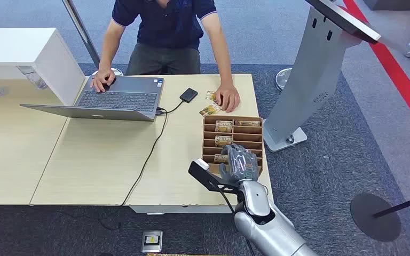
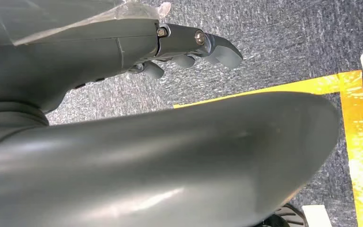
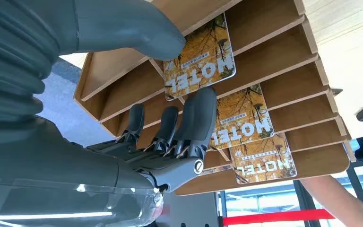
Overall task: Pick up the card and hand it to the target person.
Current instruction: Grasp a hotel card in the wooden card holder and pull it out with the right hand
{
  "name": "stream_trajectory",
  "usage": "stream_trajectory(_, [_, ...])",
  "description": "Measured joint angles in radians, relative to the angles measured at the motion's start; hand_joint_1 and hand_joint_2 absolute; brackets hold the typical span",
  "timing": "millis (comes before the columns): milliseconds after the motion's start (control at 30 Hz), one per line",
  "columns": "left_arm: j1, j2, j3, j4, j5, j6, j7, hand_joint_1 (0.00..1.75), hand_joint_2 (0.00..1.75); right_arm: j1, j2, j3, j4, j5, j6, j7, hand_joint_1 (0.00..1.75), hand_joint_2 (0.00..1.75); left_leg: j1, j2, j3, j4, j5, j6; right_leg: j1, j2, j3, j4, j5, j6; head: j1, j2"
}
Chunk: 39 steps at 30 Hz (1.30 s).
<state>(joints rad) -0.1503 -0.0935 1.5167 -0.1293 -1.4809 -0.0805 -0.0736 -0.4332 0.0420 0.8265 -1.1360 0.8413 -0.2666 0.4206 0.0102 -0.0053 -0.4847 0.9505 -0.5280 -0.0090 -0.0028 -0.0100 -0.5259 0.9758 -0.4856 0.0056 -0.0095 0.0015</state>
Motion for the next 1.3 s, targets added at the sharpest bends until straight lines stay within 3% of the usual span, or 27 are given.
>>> stream_trajectory(667, [0.000, 0.000, 0.000, 0.000, 0.000, -0.001, 0.000, 0.00, 0.00, -0.007, 0.013, 0.006, 0.046, -0.001, -0.006, -0.003, 0.86, 1.75, 0.000, 0.000, 0.000, 0.000, 0.000, 0.000, 0.000, 0.000, 0.000, 0.000, 0.000, 0.000, 0.000, 0.000])
stream_trajectory(933, [0.000, 0.000, 0.000, 0.000, -0.002, -0.001, 0.000, 0.00, 0.00, -0.012, 0.016, 0.006, 0.055, -0.014, -0.011, -0.017, 1.15, 1.75, 0.000, 0.000, 0.000, 0.000, 0.000, 0.000, 0.000, 0.000, 0.000, 0.000, 0.000, 0.000, 0.000, 0.000])
stream_trajectory(1300, [0.000, 0.000, 0.000, 0.000, -0.010, 0.002, 0.000, 0.00, 0.00, -0.015, 0.016, 0.006, 0.057, -0.016, -0.018, -0.021, 1.25, 1.75, 0.000, 0.000, 0.000, 0.000, 0.000, 0.000, 0.000, 0.000, 0.000, 0.000, 0.000, 0.000, 0.000, 0.000])
